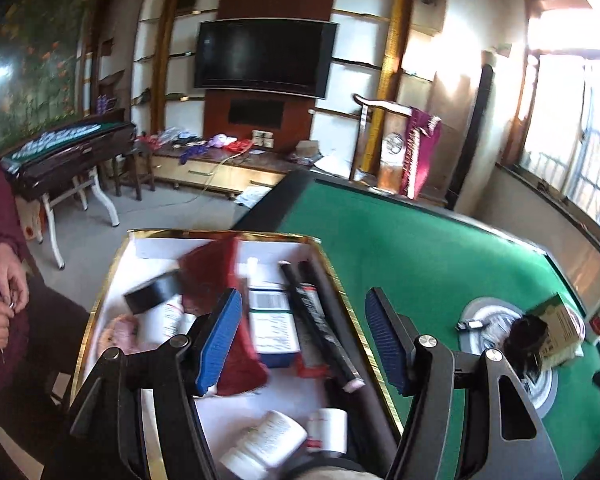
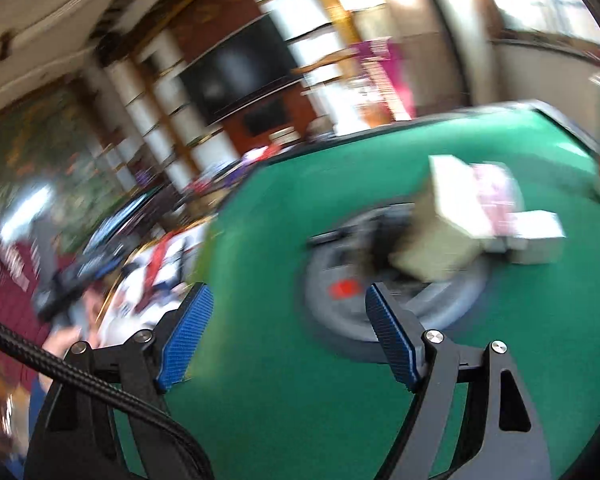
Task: Organize objects
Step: 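Move both open grippers back to the pile on the table dial, then grasp the black marker pen with the left gripper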
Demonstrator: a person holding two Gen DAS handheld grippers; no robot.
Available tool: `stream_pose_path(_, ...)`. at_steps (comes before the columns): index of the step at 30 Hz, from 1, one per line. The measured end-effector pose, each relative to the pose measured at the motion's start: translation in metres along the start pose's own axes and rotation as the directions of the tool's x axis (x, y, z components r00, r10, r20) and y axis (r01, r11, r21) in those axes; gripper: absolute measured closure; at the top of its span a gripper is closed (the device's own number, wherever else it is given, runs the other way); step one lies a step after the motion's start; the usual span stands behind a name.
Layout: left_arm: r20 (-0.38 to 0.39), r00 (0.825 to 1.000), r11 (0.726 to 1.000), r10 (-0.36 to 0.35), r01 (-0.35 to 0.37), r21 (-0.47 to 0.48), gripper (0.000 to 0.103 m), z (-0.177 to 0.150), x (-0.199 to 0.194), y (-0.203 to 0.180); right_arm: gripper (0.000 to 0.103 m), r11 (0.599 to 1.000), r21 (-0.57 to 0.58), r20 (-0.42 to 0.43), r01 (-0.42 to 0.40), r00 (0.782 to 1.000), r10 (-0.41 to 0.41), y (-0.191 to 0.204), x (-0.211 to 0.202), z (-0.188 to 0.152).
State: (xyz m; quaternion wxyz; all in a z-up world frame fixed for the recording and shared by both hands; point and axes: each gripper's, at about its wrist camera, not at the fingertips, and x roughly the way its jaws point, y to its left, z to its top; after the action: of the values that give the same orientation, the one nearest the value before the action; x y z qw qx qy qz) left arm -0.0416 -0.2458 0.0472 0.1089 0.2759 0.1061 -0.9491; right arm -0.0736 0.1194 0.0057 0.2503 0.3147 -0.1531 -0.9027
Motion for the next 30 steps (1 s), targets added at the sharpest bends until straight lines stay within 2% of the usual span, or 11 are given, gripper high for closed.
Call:
stream_pose_path(3,-0.062,0.996,0.994,-0.063,0.068,0.08,0.045,-0.003,0.006,-0.04,0.023,0.993,0.092,0.043,0.075,0.996,-0.079,-0.036,-0.021,0.011)
stream_pose_path(5,-0.126,0.985,0.981,-0.116,0.134,0.143,0.045,-0.005,0.014,-0.075,0.023,0.986,0.109,0.055,0.123,0.99,-0.129,-0.053,-0.03,0.016)
stream_pose_path(9,-0.301,0.931,0.921,-0.206,0.289,0.263,0.045,-0.008,0.048,-0.15,0.023,0.979,0.127,0.053,0.158,0.985,-0.165,-0.081,-0.039,0.021)
stream_pose_path(13,-0.381,0.915,0.85,-0.129,0.3,0.434,0.045,-0.011,0.088,-0.212,0.023,0.978,0.171,0.037,0.119,0.991,-0.127,-0.088,-0.039,0.022)
stream_pose_path(16,-0.4,0.914,0.794,-0.065,0.29,0.534,0.045,-0.018,0.112,-0.234,0.023,0.979,0.175,0.031,0.104,0.993,-0.111,-0.089,-0.039,0.02)
stream_pose_path(18,-0.397,0.917,0.771,-0.032,0.275,0.574,0.045,-0.02,0.123,-0.238,0.023,0.979,0.185,0.026,0.088,0.995,-0.094,-0.091,-0.038,0.021)
stream_pose_path(22,-0.414,0.91,0.764,-0.026,0.285,0.578,0.047,-0.019,0.134,-0.241,0.023,0.977,0.207,0.021,0.058,0.998,-0.063,-0.094,-0.036,0.019)
stream_pose_path(24,-0.43,0.903,0.756,-0.023,0.297,0.583,0.057,-0.022,0.138,-0.241,0.023,0.976,0.208,0.027,0.06,0.997,-0.067,-0.093,-0.036,0.019)
stream_pose_path(25,-0.444,0.896,0.751,-0.023,0.309,0.583,0.071,-0.025,0.14,-0.243,0.023,0.977,0.206,0.029,0.063,0.997,-0.07,-0.093,-0.036,0.019)
stream_pose_path(26,-0.453,0.89,0.758,-0.045,0.326,0.565,0.078,-0.025,0.14,-0.243,0.023,0.976,0.207,0.032,0.067,0.997,-0.075,-0.094,-0.036,0.019)
stream_pose_path(30,-0.442,0.897,0.772,-0.004,0.284,0.569,0.093,-0.027,0.13,-0.24,0.023,0.972,0.221,0.044,0.081,0.995,-0.093,-0.1,-0.039,0.018)
